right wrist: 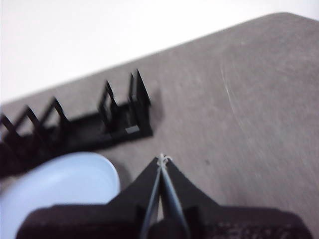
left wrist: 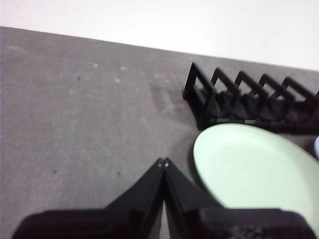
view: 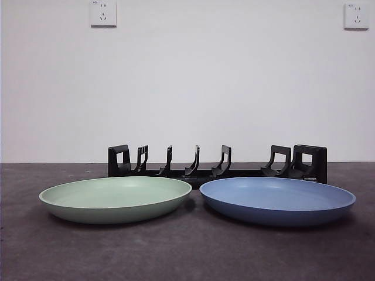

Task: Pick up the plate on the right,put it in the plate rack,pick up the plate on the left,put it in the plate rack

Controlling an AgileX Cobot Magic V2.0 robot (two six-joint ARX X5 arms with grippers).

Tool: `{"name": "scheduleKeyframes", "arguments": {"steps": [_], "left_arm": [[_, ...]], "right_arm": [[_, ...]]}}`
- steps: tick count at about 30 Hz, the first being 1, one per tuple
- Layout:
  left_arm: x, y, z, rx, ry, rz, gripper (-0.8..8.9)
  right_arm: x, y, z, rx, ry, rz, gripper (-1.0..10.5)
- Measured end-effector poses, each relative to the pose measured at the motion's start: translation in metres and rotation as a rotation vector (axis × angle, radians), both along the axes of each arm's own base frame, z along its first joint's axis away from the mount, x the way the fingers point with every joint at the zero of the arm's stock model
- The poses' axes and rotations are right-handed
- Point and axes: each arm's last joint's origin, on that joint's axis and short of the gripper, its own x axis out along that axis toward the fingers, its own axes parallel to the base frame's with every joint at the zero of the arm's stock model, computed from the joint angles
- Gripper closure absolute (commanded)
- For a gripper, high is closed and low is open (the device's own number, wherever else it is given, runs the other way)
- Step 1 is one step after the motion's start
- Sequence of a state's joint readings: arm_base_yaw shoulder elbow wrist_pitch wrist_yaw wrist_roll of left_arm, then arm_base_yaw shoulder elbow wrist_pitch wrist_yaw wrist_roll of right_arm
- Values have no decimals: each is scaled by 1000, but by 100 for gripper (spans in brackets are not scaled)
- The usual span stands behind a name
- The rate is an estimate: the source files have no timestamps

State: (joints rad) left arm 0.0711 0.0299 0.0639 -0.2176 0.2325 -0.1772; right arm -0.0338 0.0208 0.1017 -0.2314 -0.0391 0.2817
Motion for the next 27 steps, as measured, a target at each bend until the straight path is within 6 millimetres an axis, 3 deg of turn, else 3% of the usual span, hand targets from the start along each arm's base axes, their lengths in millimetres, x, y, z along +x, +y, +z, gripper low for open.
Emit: {"name": "scheduleKeyframes", "arguments": {"steps": [7,18,27], "left_arm": [[-5,-2,38,-30,-9,-44,820],[-2,-7,108,-70,40,-240,820],[2,-11,148,-53,180,-427,820]], "right_arm": [[-4,2,49,34,-41,50,958],[4,8,125,20,167,277,958],[18,12,164,-34,408,505,958]]}}
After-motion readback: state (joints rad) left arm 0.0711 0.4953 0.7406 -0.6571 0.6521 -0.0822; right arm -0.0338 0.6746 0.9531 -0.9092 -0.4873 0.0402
